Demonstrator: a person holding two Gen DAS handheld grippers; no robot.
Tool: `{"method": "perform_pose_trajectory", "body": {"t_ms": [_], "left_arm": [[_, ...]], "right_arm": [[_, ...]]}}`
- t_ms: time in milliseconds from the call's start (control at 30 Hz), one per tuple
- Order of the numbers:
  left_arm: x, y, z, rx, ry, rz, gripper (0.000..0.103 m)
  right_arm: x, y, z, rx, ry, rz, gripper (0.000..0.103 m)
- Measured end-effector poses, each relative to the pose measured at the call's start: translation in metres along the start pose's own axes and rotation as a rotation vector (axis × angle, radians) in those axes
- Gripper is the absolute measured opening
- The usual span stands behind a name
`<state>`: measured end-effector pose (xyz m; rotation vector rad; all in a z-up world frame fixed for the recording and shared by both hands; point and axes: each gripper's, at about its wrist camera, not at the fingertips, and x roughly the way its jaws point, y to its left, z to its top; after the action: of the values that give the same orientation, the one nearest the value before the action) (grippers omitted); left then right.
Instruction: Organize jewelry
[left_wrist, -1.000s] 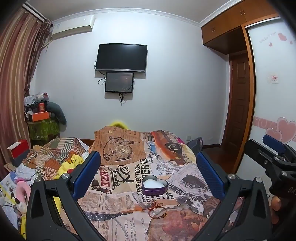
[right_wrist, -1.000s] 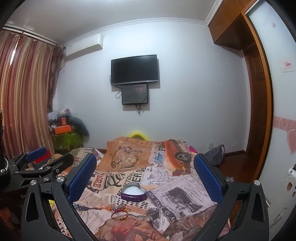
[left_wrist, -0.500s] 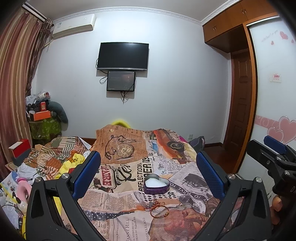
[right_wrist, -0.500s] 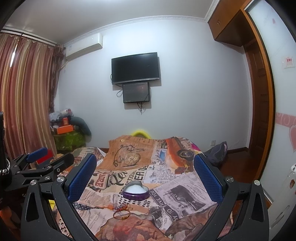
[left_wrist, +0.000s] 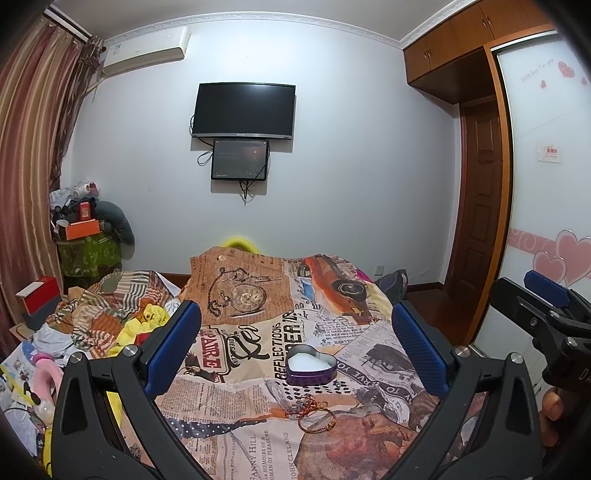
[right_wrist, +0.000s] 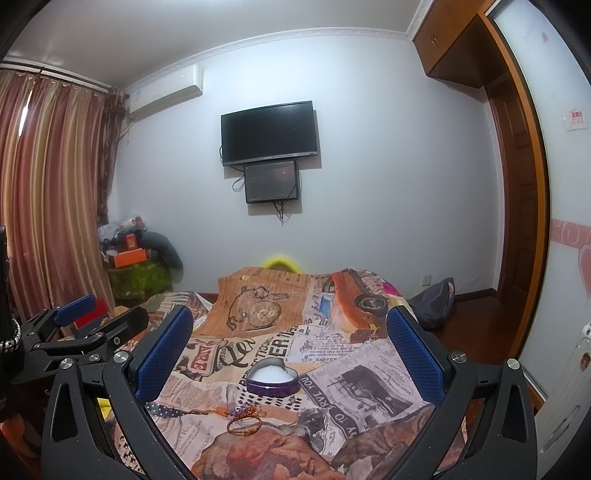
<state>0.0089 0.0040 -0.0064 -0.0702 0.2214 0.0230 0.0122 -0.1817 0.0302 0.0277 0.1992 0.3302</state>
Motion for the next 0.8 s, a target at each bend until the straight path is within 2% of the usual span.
{"method": "perform_pose_trajectory", "body": {"t_ms": [800], "left_arm": [[0.0007, -0.0028, -0.0019, 0.0, 0.004, -0.004, 0.103]], "right_arm": [[-0.0001, 0.0012, 0.0, 0.0, 0.005, 0.002, 0.103]]}}
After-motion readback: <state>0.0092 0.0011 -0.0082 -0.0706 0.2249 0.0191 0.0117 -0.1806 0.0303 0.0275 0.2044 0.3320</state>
